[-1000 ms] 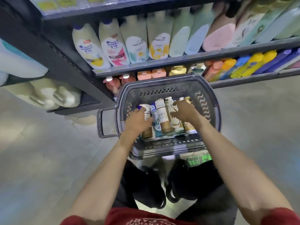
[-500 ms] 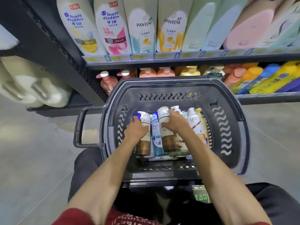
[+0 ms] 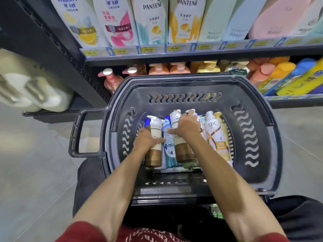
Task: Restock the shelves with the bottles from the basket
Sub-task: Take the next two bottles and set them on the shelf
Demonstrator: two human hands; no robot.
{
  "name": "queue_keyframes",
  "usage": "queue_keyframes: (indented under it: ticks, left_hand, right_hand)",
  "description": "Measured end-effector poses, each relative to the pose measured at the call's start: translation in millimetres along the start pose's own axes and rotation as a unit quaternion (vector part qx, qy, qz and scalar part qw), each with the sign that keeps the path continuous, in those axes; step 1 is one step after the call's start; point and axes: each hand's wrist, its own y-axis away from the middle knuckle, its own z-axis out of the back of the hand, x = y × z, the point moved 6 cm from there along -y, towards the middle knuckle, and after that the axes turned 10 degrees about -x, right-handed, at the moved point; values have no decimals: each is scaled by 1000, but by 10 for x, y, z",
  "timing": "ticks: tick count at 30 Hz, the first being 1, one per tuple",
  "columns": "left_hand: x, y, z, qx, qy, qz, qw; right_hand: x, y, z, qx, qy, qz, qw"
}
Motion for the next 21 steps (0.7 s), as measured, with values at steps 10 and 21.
queue_keyframes:
  ticks: [10, 21]
  left_hand:
    - [1, -7, 18, 17, 13, 5, 1000]
    - [-30, 60, 179, 3, 74, 10, 997]
  right_hand:
    - [59, 157, 26, -53, 48, 15, 997]
    - [-86, 306, -78, 4, -172, -15, 985]
